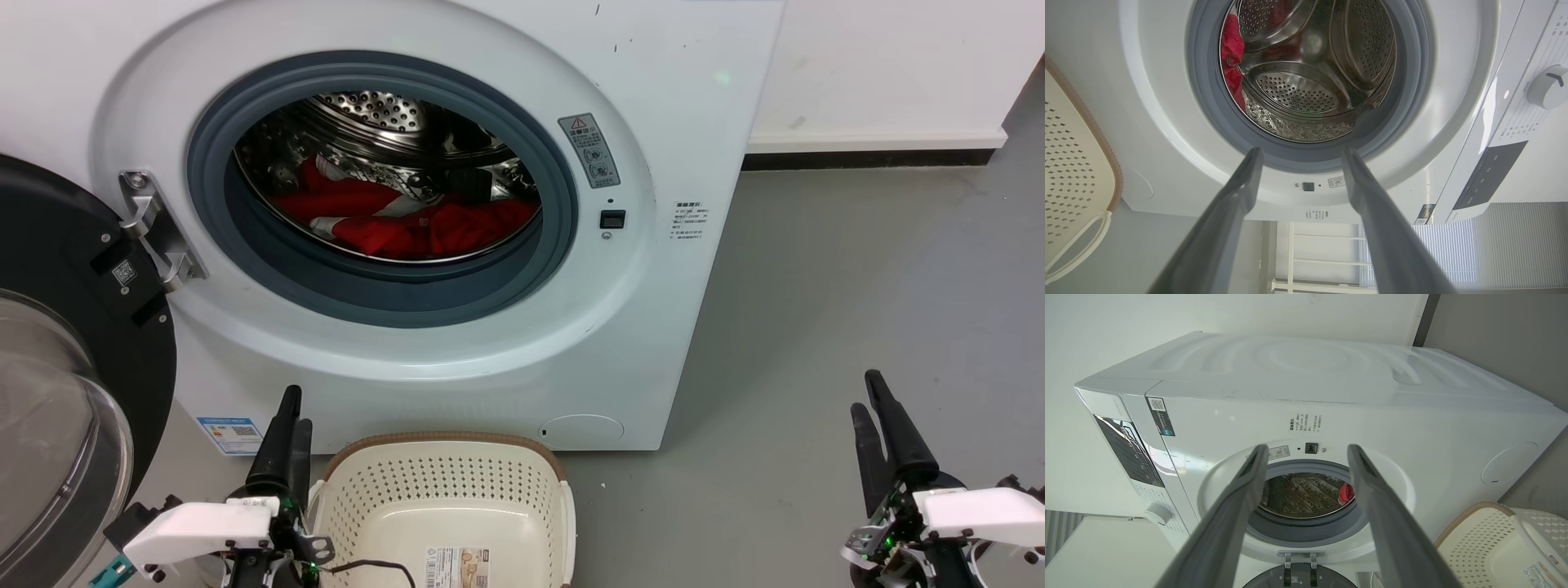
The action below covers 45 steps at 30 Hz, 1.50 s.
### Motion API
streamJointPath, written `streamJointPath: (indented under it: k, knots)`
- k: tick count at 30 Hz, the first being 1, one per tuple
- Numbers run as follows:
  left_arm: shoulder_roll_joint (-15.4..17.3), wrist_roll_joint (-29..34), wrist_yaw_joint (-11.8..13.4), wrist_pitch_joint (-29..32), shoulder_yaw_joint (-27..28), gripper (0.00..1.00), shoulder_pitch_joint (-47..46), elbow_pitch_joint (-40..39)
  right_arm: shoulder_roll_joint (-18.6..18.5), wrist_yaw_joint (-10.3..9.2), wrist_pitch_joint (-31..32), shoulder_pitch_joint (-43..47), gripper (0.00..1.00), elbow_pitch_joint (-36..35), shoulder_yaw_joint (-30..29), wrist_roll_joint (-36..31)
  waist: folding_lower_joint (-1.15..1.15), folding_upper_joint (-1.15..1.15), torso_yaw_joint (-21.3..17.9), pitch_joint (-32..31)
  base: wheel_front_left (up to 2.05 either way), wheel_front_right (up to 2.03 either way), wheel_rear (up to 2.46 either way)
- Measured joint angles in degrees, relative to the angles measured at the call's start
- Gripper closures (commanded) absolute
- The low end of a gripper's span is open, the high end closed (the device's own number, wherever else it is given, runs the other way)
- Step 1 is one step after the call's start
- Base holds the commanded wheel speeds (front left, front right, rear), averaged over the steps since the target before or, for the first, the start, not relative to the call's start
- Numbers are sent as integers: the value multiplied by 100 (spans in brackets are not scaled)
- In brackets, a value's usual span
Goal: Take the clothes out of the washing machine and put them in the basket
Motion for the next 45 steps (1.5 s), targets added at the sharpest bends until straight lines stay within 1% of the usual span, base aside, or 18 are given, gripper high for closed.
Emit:
streamJointPath:
  k: [5,11,19,20,21,24,35,45]
  knots:
    - [1,566,23,-121,-62,0,-2,-177,-1,0,-112,107,0,-198,66,-606,0,0,2,-1,0,0,0]
    - [0,1369,146,-266,-235,0,-38,-392,-1,0,-271,122,0,-410,147,-1385,0,0,3,0,0,0,0]
    - [2,2423,281,-445,-446,0,-64,-490,-1,0,-446,203,0,-593,263,-2464,0,0,-1,-1,0,0,0]
    - [2,2538,302,-469,-469,0,-64,-495,-1,0,-460,203,0,-611,282,-2610,0,0,-2,-1,0,0,0]
    - [1,2892,328,-524,-533,0,-65,-520,-1,0,-520,204,0,-647,335,-2995,0,0,-2,-2,0,0,0]
    - [3,3234,352,-583,-580,0,-74,-538,-1,0,-595,208,0,-670,375,-3359,0,0,1,-3,0,0,0]
    - [3,4354,396,-790,-721,0,-92,-614,-1,0,-795,249,0,-731,483,-4443,0,0,4,2,0,0,0]
    - [4,5149,399,-968,-777,0,-93,-647,-1,0,-966,294,0,-762,522,-5255,0,0,15,-6,0,0,0]
